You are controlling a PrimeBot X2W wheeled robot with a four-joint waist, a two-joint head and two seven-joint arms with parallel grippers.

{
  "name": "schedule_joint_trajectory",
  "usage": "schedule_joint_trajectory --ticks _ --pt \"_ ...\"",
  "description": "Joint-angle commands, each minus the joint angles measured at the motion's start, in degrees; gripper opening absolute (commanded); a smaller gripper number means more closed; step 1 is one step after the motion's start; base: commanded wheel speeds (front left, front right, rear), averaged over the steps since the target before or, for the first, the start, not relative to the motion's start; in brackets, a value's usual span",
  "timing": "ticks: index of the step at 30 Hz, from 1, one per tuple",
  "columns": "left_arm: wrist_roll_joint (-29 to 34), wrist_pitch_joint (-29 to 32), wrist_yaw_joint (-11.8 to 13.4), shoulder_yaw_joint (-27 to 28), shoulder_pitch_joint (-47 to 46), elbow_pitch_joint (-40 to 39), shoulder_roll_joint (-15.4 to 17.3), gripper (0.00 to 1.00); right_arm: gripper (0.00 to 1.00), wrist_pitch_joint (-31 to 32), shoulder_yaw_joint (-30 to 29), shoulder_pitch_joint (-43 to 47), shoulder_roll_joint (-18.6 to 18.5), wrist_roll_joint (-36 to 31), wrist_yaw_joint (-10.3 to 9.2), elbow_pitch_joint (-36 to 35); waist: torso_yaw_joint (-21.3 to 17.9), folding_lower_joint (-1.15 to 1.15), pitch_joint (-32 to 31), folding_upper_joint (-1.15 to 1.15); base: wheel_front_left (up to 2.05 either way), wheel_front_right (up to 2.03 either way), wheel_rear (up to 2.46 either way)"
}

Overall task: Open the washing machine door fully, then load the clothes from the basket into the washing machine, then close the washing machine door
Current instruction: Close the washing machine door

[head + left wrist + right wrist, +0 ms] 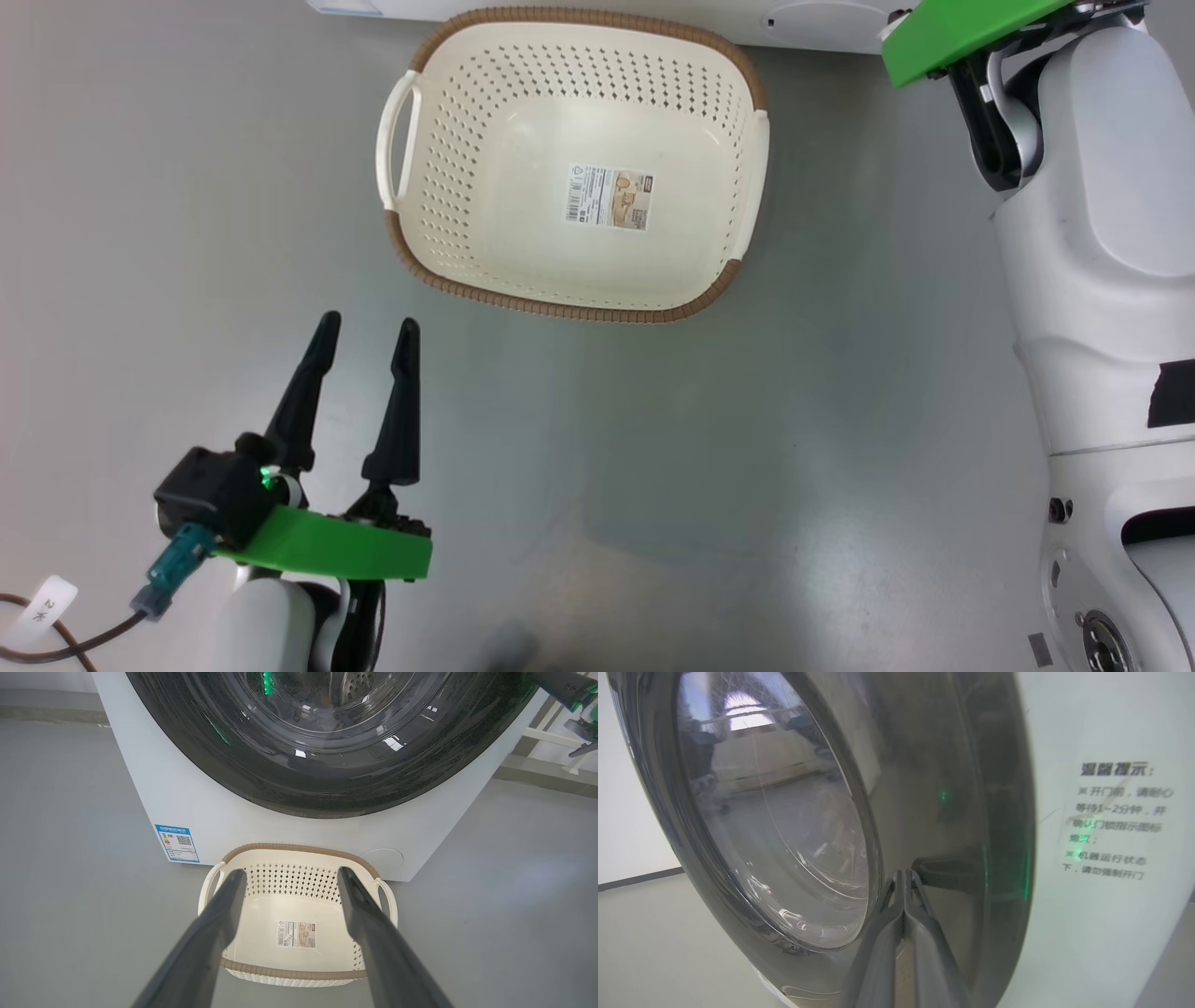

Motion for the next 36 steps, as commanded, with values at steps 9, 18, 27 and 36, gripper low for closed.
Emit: schedule_joint_trajectory --ticks 9,18,27,36 --pt "0.0 -0.5 -0.2 2.5 -0.7 -0.3 1.2 1.00 0.00 -0.2 3.3 -0.3 1.5 1.5 -0.44 -1.4 -1.1 -0.01 -0.6 0.00 0.00 0.00 0.00" --pt "1.3 -0.5 -0.2 4.3 0.4 0.1 1.2 1.00 0.00 -0.2 12.3 6.8 1.5 8.2 -0.44 -4.7 -3.9 -0.01 -3.9 0.00 0.00 0.00 0.00" --pt "2.9 -0.5 -0.2 6.3 2.2 -0.4 1.4 1.00 0.00 -0.2 15.7 14.7 1.5 12.8 -0.44 -8.7 -6.9 -0.01 -8.2 0.00 0.00 0.00 0.00" --pt "3.9 -0.5 -0.2 8.9 4.7 0.2 1.9 1.00 0.42 -0.2 16.4 23.9 1.6 14.2 -0.44 -11.4 -10.2 -0.01 -13.2 0.00 0.00 0.00 0.00"
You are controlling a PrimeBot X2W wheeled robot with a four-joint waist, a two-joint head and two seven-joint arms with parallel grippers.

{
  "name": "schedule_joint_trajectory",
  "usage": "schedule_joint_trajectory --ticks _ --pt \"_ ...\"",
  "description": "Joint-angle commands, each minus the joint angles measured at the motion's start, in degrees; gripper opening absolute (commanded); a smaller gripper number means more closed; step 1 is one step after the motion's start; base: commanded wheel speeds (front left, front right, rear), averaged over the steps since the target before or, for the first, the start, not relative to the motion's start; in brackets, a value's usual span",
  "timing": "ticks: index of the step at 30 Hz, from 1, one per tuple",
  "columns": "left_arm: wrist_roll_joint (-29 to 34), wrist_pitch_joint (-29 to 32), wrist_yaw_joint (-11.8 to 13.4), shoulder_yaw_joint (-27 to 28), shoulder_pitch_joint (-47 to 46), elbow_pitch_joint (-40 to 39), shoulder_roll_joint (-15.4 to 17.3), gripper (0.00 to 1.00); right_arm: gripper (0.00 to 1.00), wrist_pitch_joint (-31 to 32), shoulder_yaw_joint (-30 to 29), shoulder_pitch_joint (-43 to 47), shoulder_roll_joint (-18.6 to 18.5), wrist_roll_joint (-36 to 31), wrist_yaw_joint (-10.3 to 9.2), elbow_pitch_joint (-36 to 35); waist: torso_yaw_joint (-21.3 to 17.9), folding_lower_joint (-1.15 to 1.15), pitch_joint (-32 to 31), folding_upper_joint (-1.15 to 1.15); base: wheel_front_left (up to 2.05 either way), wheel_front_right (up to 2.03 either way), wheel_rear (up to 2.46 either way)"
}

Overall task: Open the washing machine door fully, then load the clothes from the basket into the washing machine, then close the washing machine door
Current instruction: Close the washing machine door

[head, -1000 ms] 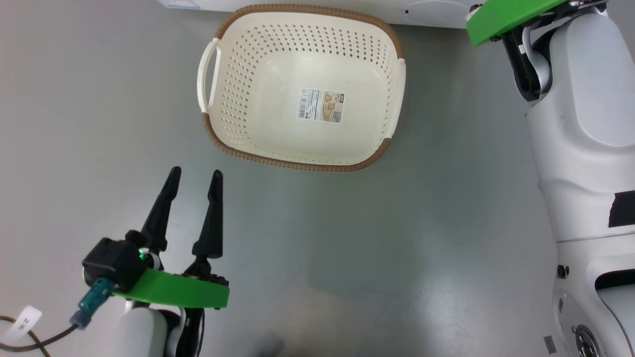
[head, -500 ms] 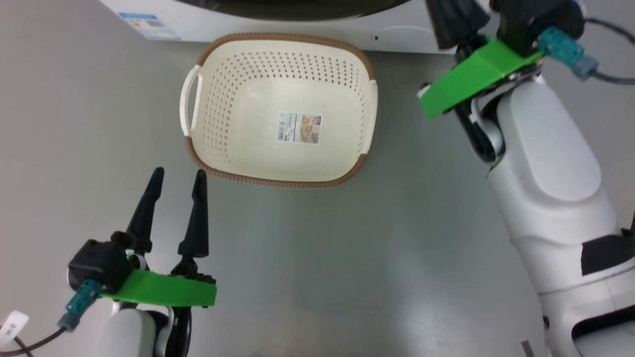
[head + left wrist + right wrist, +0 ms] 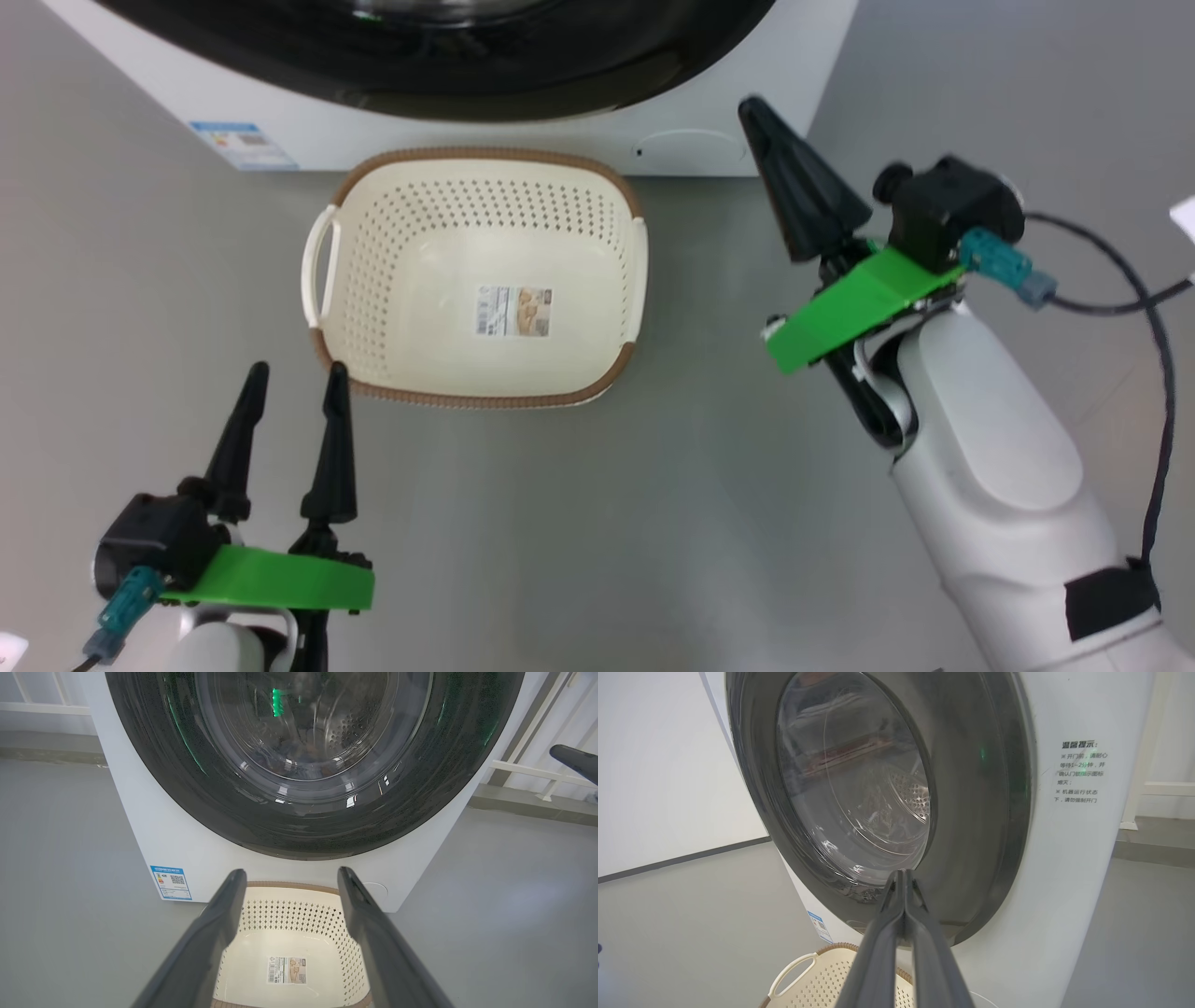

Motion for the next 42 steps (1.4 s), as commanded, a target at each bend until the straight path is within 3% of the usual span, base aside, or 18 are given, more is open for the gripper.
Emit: schedule_joint_trajectory --ticks 1,2,3,11,23,42 --pt "0.8 -0.5 -0.2 2.8 1.2 -1.1 1.8 1.00 0.53 -0.3 1.0 2.8 1.8 0.6 -0.32 -2.1 -2.5 0.01 -2.8 0.00 0.00 0.00 0.00" --pt "0.9 -0.5 -0.2 3.0 1.5 -1.2 1.8 1.00 0.80 -0.3 0.7 3.8 1.8 1.0 -0.32 -2.5 -2.9 0.01 -3.3 0.00 0.00 0.00 0.00" --pt "1.1 -0.5 -0.2 3.2 1.7 -1.2 1.8 1.00 1.00 -0.3 0.3 4.7 1.8 1.3 -0.32 -3.0 -3.3 0.01 -3.8 0.00 0.00 0.00 0.00" --pt "1.6 -0.5 -0.2 5.0 4.1 -1.9 1.8 1.00 1.00 -0.3 -3.1 12.2 1.8 3.6 -0.32 -5.0 -6.3 0.01 -7.0 0.00 0.00 0.00 0.00" --pt "2.6 -0.5 -0.2 7.9 8.3 -1.4 1.8 1.00 1.00 -0.3 -5.4 21.9 1.8 -0.3 -0.32 -9.2 -11.4 0.01 -11.8 0.00 0.00 0.00 0.00" --pt "4.5 -0.5 1.0 14.4 15.4 -4.0 1.0 1.00 1.00 -0.3 -10.1 35.4 1.8 -1.1 -0.32 -14.9 -13.8 0.01 -19.3 0.00 0.00 0.00 0.00"
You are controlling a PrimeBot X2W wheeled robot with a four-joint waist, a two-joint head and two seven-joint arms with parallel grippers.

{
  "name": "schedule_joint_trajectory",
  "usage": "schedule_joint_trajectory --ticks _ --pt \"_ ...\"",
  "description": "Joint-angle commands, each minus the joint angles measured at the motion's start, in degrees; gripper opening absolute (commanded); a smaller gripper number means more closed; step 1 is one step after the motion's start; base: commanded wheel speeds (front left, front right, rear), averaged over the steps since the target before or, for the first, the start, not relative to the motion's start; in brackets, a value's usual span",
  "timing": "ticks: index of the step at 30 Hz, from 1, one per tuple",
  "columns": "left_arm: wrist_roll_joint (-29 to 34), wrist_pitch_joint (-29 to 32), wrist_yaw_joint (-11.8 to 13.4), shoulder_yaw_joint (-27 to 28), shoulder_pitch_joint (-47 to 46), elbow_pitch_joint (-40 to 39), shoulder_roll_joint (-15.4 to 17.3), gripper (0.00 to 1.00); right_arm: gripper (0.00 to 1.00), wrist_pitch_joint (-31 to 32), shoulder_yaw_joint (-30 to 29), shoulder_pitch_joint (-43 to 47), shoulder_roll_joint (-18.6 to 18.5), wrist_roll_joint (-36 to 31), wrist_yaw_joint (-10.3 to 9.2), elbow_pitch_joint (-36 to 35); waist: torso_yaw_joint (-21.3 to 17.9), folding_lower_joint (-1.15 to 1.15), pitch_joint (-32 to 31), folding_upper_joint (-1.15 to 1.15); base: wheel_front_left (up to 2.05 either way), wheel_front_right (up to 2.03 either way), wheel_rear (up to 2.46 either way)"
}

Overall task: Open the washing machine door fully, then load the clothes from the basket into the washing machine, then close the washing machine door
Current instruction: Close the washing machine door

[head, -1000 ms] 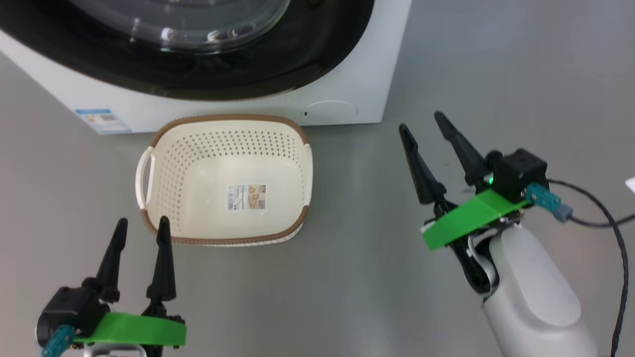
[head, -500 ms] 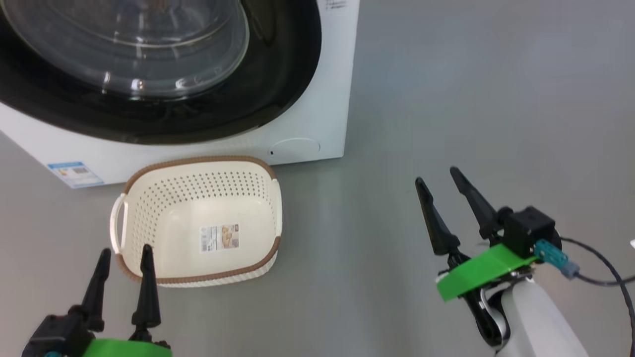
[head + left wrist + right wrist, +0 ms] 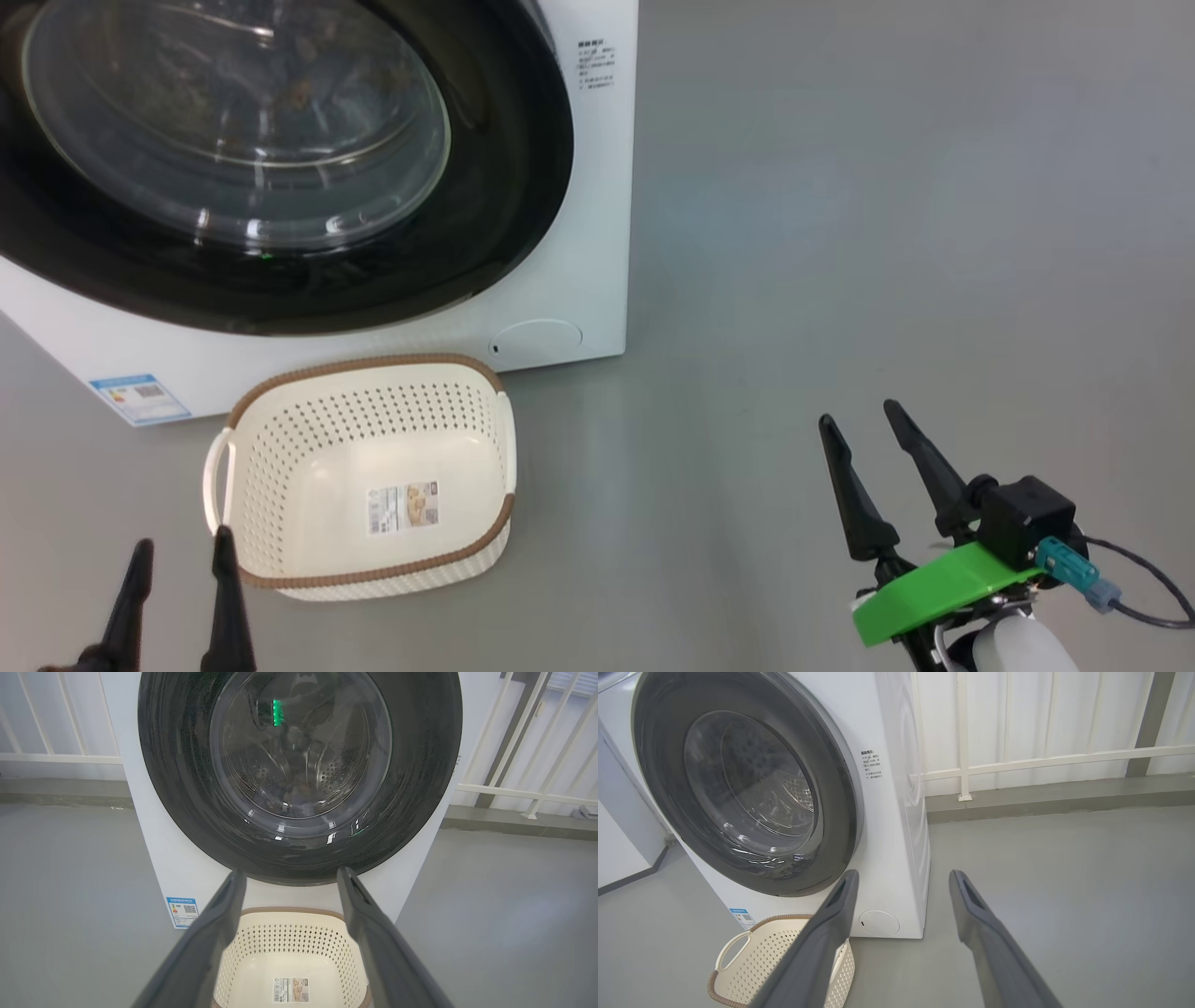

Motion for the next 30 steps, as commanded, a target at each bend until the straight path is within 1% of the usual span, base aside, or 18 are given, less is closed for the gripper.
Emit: schedule_joint_trajectory --ticks 1,8,12,20,30 --pt "0.3 -0.5 0.9 2.3 0.4 -1.9 0.8 1.00 1.00 -0.3 1.3 0.5 0.4 -0.3 -0.15 -1.8 -0.7 0.00 -1.4 0.00 0.00 0.00 0.00" --pt "0.0 -0.5 2.4 2.0 3.6 -3.2 0.8 1.00 1.00 -0.3 1.4 2.5 0.4 -0.5 -0.15 -2.1 -1.1 0.00 -3.3 0.00 0.00 0.00 0.00" --pt "-0.1 -0.5 2.7 1.7 4.2 -3.6 0.8 1.00 1.00 -0.3 1.3 2.7 0.4 -0.7 -0.15 -2.2 -1.1 0.00 -3.6 0.00 0.00 0.00 0.00" --pt "-0.3 -0.5 4.6 1.4 5.4 -4.1 0.8 1.00 1.00 -0.3 1.3 3.4 0.4 -1.0 -0.15 -2.3 -0.5 0.00 -4.5 0.00 0.00 0.00 0.00" --pt "-0.4 -0.5 5.3 1.1 6.1 -4.5 0.8 1.00 1.00 -0.3 1.1 3.7 0.4 -0.7 -0.15 -2.2 -0.1 0.00 -4.9 0.00 0.00 0.00 0.00"
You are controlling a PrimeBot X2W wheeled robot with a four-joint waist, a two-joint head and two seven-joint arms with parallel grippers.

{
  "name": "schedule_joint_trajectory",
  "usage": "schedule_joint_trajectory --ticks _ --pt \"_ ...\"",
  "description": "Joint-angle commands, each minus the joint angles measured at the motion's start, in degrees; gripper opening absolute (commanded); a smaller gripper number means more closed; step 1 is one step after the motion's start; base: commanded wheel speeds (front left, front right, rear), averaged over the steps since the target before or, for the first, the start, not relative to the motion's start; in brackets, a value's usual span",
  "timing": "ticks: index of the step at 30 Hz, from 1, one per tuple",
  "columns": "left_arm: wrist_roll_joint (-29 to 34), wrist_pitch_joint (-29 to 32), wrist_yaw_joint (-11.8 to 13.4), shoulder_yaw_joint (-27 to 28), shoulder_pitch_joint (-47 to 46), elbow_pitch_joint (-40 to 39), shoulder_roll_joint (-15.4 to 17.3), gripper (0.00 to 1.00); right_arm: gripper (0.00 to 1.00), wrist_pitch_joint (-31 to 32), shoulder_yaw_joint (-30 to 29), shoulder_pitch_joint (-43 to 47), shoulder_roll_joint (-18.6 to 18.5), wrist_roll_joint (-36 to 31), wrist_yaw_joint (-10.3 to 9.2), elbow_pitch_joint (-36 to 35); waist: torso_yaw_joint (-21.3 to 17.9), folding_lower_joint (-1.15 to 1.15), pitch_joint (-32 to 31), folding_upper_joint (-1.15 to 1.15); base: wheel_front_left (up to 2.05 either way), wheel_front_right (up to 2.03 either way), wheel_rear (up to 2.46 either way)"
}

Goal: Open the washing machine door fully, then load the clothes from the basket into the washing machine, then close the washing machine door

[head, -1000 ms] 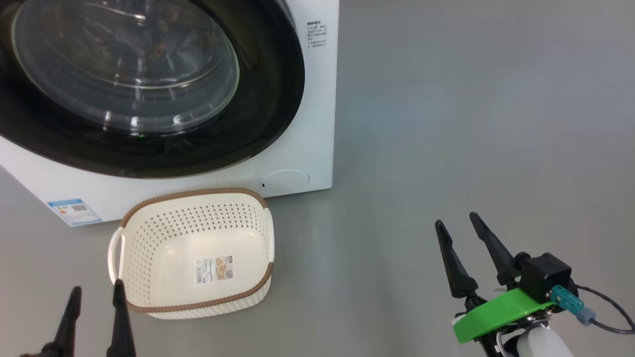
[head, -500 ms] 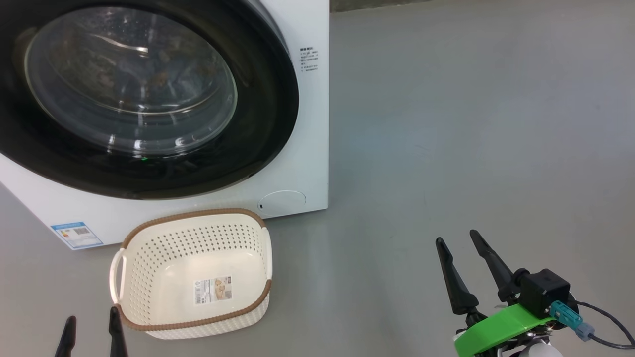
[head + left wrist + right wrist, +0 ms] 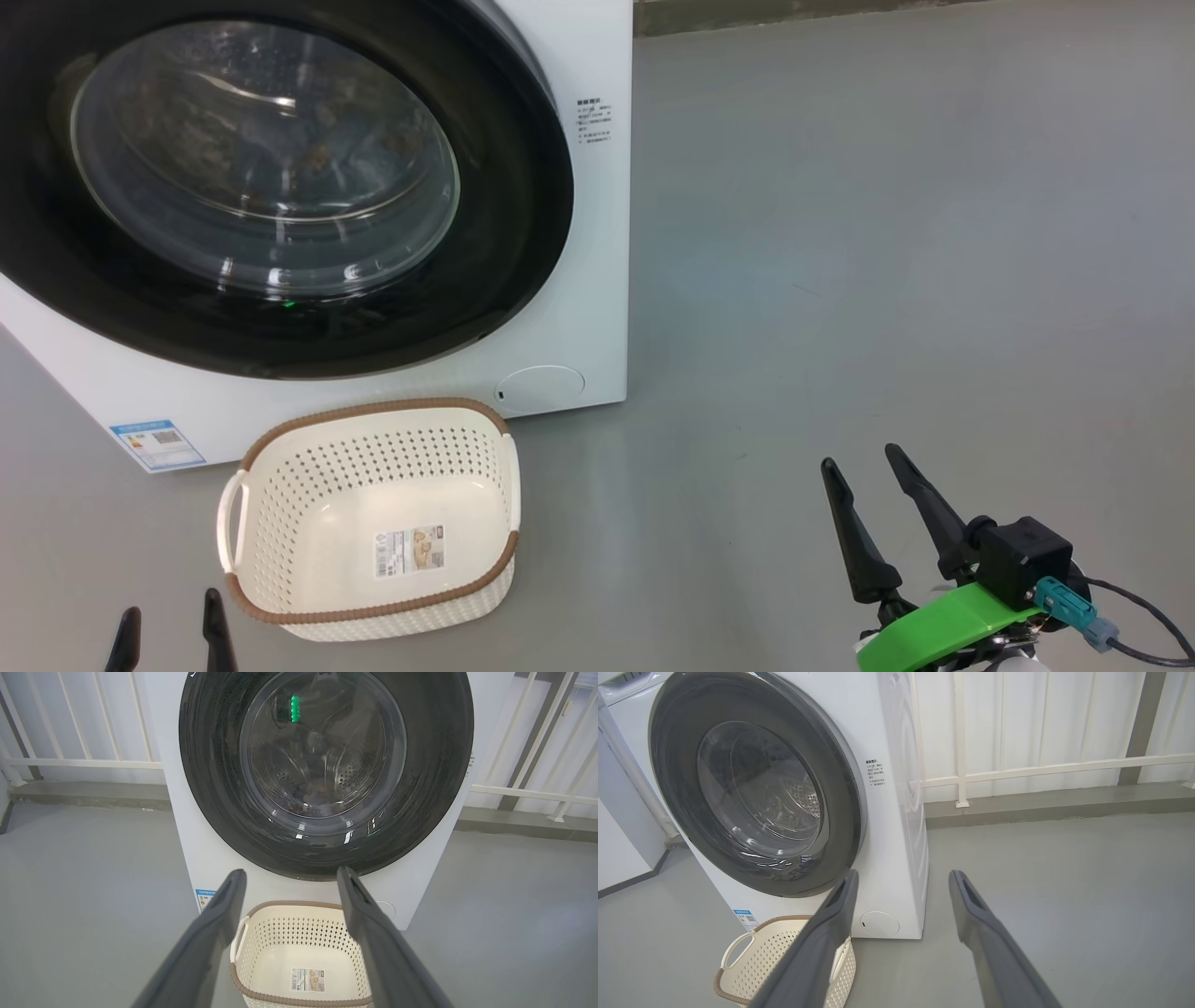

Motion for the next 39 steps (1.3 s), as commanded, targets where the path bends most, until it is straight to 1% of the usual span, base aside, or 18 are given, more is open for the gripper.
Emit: schedule_joint_trajectory --ticks 1,11,15,16,21,24,28,32,39 --pt "-0.1 -0.5 0.5 1.6 -0.6 -1.8 0.8 1.00 1.00 -0.3 1.1 -0.4 0.3 -0.3 -0.14 -1.5 0.0 0.00 -0.1 0.00 0.00 0.00 0.00" --pt "-0.2 -0.5 0.6 1.5 0.1 -2.1 0.8 1.00 1.00 -0.3 1.3 -0.1 0.3 -0.5 -0.14 -1.4 0.5 0.00 -0.5 0.00 0.00 0.00 0.00" --pt "-0.5 -0.5 0.0 1.2 0.4 -1.6 0.8 1.00 1.00 -0.3 1.8 -0.2 0.3 -0.8 -0.14 -1.2 0.6 0.00 -0.8 0.00 0.00 0.00 0.00" --pt "-0.2 0.0 0.0 -0.5 1.1 -0.3 0.0 0.00 0.00 0.0 0.2 0.0 0.0 0.0 0.00 0.1 0.6 0.00 -0.8 0.00 0.00 0.00 0.00" --pt "-0.6 0.4 0.0 -1.0 1.0 2.8 -1.1 0.00 0.00 0.1 0.2 1.1 0.0 0.5 0.01 3.3 0.7 0.00 -0.8 0.00 0.00 0.00 0.00" --pt "-1.8 0.9 -0.1 -0.9 0.6 3.1 -1.1 0.00 0.00 0.4 0.1 1.1 -0.1 1.8 0.01 3.2 0.7 0.01 -0.8 0.00 0.00 0.00 0.00" --pt "-4.4 1.5 -0.3 -0.8 0.1 3.3 -1.0 0.00 0.00 0.9 -0.1 1.1 -0.2 4.5 0.00 3.1 0.7 0.13 -0.9 0.00 0.00 0.00 0.00" --pt "-7.0 2.1 -0.5 -0.9 -0.4 3.5 -1.0 0.00 0.00 1.4 -0.2 1.0 -0.4 7.3 0.00 3.1 0.8 0.02 -0.8 0.00 0.00 0.00 0.00" --pt "-11.4 3.2 -0.8 -0.9 -1.4 4.0 -0.8 0.00 0.00 2.4 -0.6 0.8 -0.6 12.0 -0.01 3.1 0.9 0.00 -0.8 0.00 0.00 0.00 0.00"
